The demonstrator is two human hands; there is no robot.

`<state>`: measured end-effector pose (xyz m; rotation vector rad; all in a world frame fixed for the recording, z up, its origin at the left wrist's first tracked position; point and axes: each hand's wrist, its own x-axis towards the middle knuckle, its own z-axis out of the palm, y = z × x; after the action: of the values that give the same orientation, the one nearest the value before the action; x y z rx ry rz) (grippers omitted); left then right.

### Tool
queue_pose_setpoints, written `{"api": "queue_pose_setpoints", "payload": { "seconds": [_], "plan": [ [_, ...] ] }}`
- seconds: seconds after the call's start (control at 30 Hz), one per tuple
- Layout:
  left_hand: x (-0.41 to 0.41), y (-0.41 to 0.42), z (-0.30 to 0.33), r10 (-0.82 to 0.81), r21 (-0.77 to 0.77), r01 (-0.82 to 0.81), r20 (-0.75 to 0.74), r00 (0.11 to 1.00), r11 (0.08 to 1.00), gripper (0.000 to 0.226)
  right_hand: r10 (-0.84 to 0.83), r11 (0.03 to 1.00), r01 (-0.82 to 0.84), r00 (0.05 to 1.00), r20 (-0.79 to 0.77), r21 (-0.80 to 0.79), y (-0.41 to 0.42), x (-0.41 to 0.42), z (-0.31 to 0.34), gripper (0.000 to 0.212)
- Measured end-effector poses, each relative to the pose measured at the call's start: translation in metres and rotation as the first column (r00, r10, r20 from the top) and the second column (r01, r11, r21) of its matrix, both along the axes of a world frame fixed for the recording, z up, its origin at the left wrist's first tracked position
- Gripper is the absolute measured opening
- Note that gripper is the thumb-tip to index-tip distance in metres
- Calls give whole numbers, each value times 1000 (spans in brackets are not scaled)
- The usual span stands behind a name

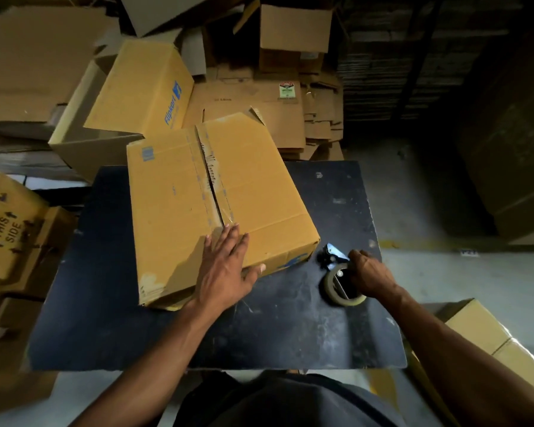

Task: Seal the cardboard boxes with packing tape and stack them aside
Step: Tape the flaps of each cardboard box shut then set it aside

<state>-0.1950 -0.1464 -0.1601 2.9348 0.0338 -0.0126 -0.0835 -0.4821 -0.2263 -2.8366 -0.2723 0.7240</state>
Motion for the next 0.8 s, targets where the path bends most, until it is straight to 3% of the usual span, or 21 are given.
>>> {"api": "queue_pose_setpoints", "payload": {
  "seconds": [0.1, 0.13, 0.2, 0.27, 0.33, 0.4, 0.5, 0.63, 0.7, 0.8],
  "plan": [
    [-1, -29, 13, 71, -185, -14, 305, 950, 983, 56, -27, 992, 29, 999, -19, 119, -11, -17, 6, 36],
    [-2, -42, 19, 134, -290, -42, 305, 943, 956, 50, -42, 986, 43, 999, -11, 158, -13, -22, 16, 36],
    [-2, -69, 33, 257, -544, -166, 95, 962, 823, 50, -64, 968, 55, 998, 29, 244, -16, -29, 43, 35],
    [0, -90, 44, 277, -725, -339, -210, 938, 600, 64, -45, 949, 14, 995, 93, 314, -16, -34, 73, 34],
    [4, -105, 54, 237, -809, -468, -407, 882, 356, 73, 1, 923, -66, 986, 168, 379, -9, -39, 100, 36],
    [9, -110, 71, 193, -822, -544, -514, 836, 170, 82, 79, 909, -183, 958, 277, 375, 5, -46, 122, 44],
    [9, -99, 95, 106, -820, -569, -572, 813, -61, 99, 205, 920, -323, 878, 431, 220, 38, -57, 143, 57],
    [-17, -72, 115, 203, -834, -501, -545, 813, -232, 70, 316, 886, -445, 782, 537, 127, 84, -62, 157, 67],
    [-33, -56, 116, 270, -788, -467, -589, 762, -401, 56, 407, 838, -532, 760, 506, 125, 109, -60, 164, 77],
    [-60, -24, 109, 267, -626, -390, -701, 662, -676, 55, 563, 735, -673, 673, 480, 83, 152, -61, 172, 86]
  ]
}}
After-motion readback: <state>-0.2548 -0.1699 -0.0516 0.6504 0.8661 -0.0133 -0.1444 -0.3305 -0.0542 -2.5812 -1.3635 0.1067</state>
